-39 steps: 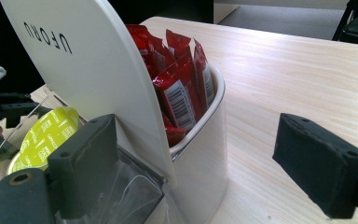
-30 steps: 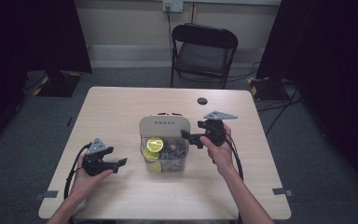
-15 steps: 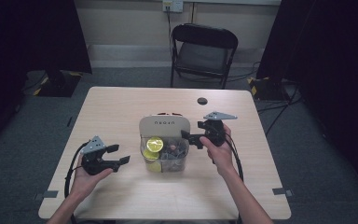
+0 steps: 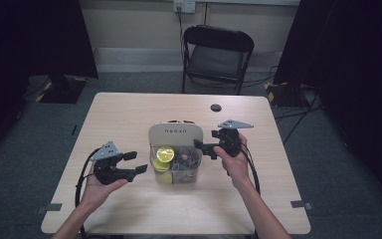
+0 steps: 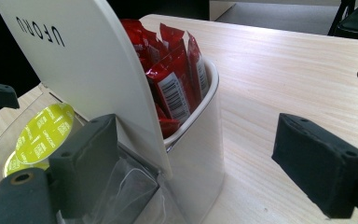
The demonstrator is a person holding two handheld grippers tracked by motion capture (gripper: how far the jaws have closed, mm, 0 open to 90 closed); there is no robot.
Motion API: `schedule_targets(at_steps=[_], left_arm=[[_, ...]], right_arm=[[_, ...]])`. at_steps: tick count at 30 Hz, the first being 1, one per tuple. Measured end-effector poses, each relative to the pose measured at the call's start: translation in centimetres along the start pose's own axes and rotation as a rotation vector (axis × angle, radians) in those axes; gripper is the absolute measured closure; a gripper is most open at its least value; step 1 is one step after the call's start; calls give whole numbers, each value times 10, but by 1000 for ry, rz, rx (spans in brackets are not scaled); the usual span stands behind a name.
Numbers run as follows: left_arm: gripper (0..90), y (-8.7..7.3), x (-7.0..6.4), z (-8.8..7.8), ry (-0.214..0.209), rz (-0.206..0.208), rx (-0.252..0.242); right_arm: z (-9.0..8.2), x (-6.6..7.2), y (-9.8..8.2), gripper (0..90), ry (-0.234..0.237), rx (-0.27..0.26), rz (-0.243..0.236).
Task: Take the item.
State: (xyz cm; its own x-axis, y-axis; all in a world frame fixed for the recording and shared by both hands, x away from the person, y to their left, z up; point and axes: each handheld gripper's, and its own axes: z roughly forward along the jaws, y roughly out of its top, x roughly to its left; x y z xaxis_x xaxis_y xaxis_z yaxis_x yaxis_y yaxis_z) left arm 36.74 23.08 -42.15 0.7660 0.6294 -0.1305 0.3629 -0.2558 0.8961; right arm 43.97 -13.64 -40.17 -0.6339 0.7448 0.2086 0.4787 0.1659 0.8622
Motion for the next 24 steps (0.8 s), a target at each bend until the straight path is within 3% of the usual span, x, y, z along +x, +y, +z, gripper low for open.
schedule_targets(at_steps=[2, 10, 13, 24], left_arm=[[332, 7, -2, 0, 0, 25, -18], [338, 31, -12, 12, -60, 47, -36], [349, 33, -15, 22, -86, 21, -39], [336, 37, -12, 47, -86, 34, 38]], right_arm=[[-1, 0, 1, 136, 0, -2, 3], [-4, 1, 3, 141, -15, -12, 3], [-3, 1, 3, 139, -10, -11, 5], [-2, 0, 3, 139, 2, -11, 14]])
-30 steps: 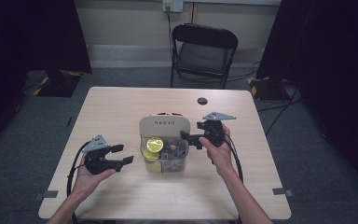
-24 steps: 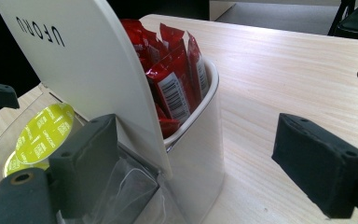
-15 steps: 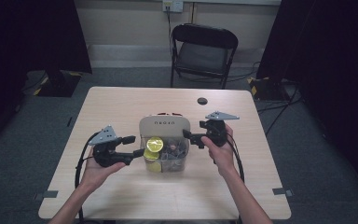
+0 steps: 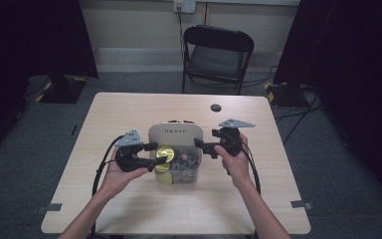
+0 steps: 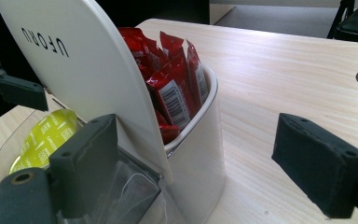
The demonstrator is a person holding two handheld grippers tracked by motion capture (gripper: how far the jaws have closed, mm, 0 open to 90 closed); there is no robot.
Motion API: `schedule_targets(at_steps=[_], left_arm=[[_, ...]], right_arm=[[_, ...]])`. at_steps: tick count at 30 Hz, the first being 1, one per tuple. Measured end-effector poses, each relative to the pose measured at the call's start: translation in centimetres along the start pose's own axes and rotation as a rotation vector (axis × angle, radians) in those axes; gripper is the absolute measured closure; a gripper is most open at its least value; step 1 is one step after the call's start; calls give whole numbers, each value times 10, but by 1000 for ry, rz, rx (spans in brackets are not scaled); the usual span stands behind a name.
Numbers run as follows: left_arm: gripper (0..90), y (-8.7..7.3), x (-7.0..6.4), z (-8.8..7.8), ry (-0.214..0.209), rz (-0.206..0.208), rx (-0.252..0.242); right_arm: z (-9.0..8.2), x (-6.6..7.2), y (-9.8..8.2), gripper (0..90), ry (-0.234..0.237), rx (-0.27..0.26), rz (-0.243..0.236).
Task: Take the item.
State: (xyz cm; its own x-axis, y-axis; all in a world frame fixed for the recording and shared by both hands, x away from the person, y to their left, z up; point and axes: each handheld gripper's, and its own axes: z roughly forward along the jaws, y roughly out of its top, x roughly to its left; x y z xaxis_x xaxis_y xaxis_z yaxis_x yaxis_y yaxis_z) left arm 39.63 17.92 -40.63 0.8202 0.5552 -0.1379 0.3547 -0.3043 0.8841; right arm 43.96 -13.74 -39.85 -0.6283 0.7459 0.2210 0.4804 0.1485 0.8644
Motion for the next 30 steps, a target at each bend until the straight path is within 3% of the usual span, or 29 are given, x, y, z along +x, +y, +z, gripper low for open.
schedule_targets(at_steps=[3, 13, 23, 30], left_arm=[[325, 0, -3, 5, 13, 20, 20], [337, -6, -5, 15, 16, 27, 23], [355, -7, -2, 21, -17, 7, 33], [351, -6, -5, 23, -12, 17, 41]], right_arm=[[0, 0, 0, 137, 2, -1, 3], [3, -1, -3, 138, 20, 4, 11], [3, -2, -2, 138, 29, -3, 25], [7, -1, -3, 137, 38, 8, 22]])
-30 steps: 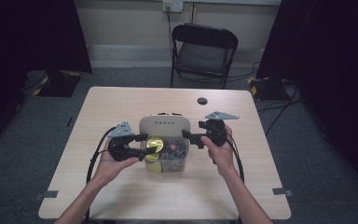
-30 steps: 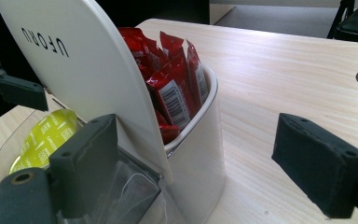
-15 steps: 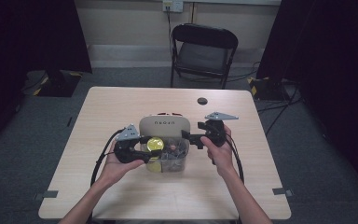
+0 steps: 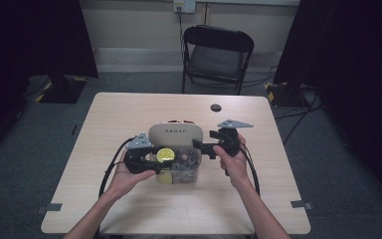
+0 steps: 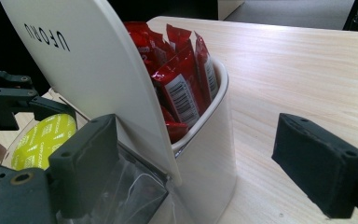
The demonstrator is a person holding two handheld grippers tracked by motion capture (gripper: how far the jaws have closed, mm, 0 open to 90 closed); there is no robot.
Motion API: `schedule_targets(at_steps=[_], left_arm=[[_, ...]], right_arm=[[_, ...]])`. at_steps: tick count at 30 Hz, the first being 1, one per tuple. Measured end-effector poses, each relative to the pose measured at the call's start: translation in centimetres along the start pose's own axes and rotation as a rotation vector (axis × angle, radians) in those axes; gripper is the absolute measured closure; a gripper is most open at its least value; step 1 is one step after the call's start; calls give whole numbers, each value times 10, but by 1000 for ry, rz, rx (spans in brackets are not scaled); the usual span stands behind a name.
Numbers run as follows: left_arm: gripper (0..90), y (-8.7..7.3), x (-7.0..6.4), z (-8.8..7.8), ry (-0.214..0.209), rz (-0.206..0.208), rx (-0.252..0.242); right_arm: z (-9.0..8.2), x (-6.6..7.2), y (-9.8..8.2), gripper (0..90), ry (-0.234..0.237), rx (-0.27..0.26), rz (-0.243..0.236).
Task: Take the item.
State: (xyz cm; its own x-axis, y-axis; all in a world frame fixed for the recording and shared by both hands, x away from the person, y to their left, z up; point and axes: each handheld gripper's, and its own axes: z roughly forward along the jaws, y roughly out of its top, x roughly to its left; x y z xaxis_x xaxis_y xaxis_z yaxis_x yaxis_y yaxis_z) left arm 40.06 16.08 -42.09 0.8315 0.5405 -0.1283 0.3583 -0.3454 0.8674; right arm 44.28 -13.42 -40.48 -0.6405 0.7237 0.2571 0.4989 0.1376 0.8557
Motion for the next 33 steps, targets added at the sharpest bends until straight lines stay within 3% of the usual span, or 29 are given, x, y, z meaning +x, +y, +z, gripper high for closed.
schedule_targets(at_steps=[11, 18, 33], left_arm=[[385, 1, -1, 0, 23, 8, 12], [388, 0, 0, -1, 5, -24, -2], [388, 4, -4, -10, -30, -26, -26]], right_arm=[[2, 2, 0, 138, 2, 6, -6], [2, 2, 0, 139, 1, 6, -7], [3, 3, 0, 141, -4, 9, -17]])
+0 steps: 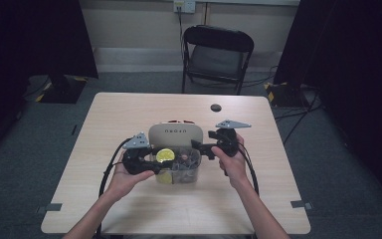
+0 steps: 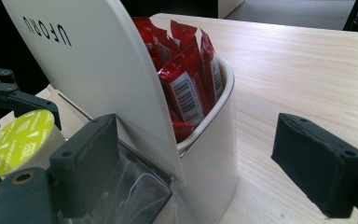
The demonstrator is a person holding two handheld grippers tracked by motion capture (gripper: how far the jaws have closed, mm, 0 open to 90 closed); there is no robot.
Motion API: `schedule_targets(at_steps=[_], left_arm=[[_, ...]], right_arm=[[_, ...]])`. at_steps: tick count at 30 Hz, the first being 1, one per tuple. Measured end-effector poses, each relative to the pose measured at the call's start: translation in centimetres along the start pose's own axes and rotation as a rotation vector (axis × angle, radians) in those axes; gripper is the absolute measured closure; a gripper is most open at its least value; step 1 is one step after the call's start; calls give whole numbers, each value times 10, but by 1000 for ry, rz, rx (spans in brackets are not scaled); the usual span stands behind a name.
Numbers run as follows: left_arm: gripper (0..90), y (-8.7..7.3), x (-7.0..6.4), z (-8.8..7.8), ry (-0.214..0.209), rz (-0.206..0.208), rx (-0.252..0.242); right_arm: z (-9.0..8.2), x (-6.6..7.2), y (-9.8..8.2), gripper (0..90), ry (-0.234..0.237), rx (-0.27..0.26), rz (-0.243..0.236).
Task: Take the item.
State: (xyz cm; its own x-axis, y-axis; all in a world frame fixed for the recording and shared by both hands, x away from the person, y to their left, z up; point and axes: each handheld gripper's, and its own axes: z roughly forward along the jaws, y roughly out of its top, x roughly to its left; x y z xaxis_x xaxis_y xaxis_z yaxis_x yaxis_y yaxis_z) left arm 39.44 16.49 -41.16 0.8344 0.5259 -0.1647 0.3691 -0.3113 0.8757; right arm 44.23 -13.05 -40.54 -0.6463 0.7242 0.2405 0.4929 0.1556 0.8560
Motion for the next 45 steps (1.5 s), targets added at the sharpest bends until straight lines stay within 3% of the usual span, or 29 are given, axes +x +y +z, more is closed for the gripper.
schedule_targets(at_steps=[10, 23, 45], left_arm=[[389, 1, 3, -12, 8, -7, -14], [390, 3, 1, -27, -2, 21, -28], [390, 10, 31, -81, 81, -20, -128]], right_arm=[[0, 0, 0, 140, 2, 1, 1], [-3, -2, 1, 138, -1, -8, 1], [-3, -1, 1, 136, -11, -10, -11]])
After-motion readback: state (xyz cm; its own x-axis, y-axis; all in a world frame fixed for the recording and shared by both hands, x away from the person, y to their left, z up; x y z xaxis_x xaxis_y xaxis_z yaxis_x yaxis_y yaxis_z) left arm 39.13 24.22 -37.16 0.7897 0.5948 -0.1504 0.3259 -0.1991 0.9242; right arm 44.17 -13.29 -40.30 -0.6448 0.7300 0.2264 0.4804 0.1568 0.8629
